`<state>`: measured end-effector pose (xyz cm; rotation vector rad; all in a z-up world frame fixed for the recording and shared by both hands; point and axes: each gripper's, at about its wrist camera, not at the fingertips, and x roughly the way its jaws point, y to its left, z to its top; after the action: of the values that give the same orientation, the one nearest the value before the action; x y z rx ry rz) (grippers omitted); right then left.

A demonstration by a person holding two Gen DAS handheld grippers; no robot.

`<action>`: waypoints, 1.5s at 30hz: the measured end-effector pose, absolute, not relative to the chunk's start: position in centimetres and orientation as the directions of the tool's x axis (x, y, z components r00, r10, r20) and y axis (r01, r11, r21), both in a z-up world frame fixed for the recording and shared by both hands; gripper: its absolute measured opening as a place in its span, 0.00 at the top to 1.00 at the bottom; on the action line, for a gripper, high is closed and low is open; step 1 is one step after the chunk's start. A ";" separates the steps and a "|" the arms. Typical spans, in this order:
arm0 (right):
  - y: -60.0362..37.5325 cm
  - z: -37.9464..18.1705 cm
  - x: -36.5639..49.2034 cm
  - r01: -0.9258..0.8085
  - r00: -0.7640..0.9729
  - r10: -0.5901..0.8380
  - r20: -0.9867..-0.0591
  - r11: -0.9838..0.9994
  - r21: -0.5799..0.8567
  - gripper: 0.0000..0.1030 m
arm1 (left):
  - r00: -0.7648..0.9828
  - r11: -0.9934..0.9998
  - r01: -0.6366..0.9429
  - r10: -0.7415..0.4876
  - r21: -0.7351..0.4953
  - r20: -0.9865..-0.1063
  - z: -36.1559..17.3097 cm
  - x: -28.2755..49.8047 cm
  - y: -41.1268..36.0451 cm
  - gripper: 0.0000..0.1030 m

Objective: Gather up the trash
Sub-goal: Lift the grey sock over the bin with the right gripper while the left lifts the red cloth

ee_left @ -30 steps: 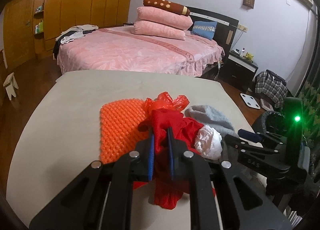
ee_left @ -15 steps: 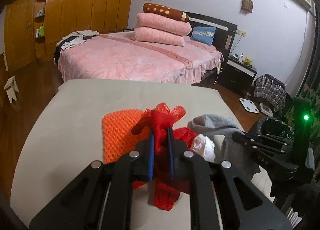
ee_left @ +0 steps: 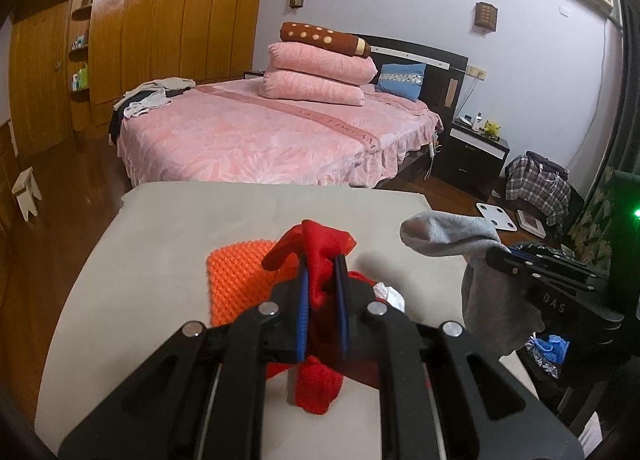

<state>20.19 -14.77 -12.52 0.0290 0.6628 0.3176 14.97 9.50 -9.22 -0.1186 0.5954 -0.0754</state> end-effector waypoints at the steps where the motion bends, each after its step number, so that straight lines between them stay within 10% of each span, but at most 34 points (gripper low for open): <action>1: -14.9 -12.3 20.1 -0.279 0.744 0.298 -0.598 0.952 0.127 0.91 | 0.826 0.991 0.040 -0.107 -0.131 -0.554 -9.1 14.9 9.3 0.89; 45: -28.8 -7.9 11.4 -0.014 0.848 0.061 -0.526 0.996 0.093 0.91 | 0.776 0.928 0.351 -0.363 -0.124 -0.515 -7.0 13.5 -6.8 0.89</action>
<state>11.35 -28.80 -7.91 0.0873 0.5566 0.0393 13.49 -6.82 -7.03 -0.0216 0.5619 -0.3861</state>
